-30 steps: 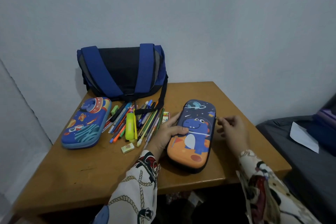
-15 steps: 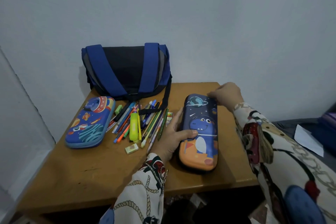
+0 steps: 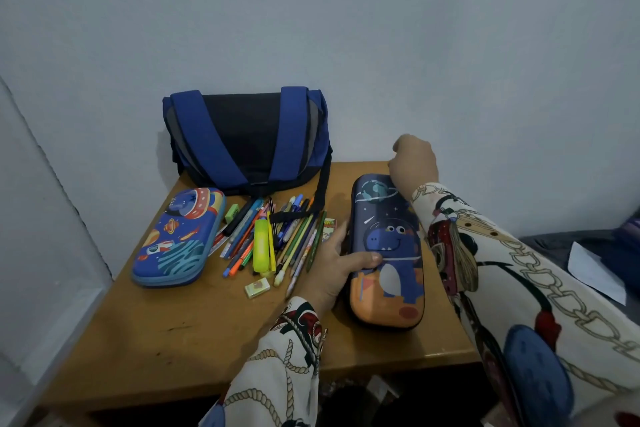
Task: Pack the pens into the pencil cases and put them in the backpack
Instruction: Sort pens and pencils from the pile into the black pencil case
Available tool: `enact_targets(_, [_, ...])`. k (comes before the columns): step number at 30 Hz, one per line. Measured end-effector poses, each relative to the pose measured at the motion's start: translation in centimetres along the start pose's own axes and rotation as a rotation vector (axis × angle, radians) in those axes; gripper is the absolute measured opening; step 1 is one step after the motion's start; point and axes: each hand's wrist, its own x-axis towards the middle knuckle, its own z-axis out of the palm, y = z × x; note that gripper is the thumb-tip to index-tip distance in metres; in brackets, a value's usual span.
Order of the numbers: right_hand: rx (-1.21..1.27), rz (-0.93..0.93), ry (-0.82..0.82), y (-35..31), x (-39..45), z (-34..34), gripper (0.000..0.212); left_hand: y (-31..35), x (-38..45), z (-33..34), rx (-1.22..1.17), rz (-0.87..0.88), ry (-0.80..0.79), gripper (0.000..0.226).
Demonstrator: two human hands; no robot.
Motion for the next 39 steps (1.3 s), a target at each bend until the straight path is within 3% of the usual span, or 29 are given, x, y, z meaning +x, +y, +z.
enact_targets(4, [-0.030, -0.141, -0.073, -2.8, -0.2, 0.9, 0.029, 0.0, 0.2, 0.0, 0.021, -0.011, 0.016, 0.078])
enact_targets(7, [-0.159, -0.368, -0.177, -4.8, -1.3, 2.3, 0.031, 0.0, 0.3, -0.1, 0.017, -0.033, 0.039, 0.079])
enact_targets(11, [-0.349, -0.587, -0.298, -5.1, -3.4, 3.6, 0.032, 0.0, 0.4, -0.2, 0.020, -0.042, 0.062, 0.068])
enact_targets(14, [-0.412, -0.669, -0.298, -4.3, -3.9, 3.9, 0.034, -0.2, 0.5, -0.2, 0.027, -0.042, 0.070, 0.065])
enact_targets(17, [-0.217, -0.555, -0.246, -3.2, -4.1, 3.1, 0.036, -0.4, 0.7, -0.1, -0.007, -0.050, 0.097, 0.071])
enact_targets(22, [0.212, -0.184, -0.170, 1.5, -5.6, 1.9, 0.061, -0.7, 0.9, 0.0, -0.089, -0.041, 0.240, 0.075])
enact_targets(27, [0.844, 0.355, -0.539, 6.8, -10.9, 1.0, 0.063, -1.0, 1.5, 0.0, -0.079, -0.012, 0.324, 0.068])
enact_targets(30, [0.985, 0.369, -0.663, 8.8, -12.6, 1.8, 0.068, -1.0, 1.6, 0.0, -0.064, -0.010, 0.330, 0.065])
enact_targets(36, [1.201, 0.440, -0.484, 9.0, -11.8, 3.2, 0.044, -0.5, 1.7, 0.1, -0.187, -0.076, 0.299, 0.034])
enact_targets(39, [1.201, 0.463, -0.413, 8.5, -10.1, 4.5, 0.034, -0.6, 1.7, 0.1, -0.185, -0.098, 0.272, 0.036])
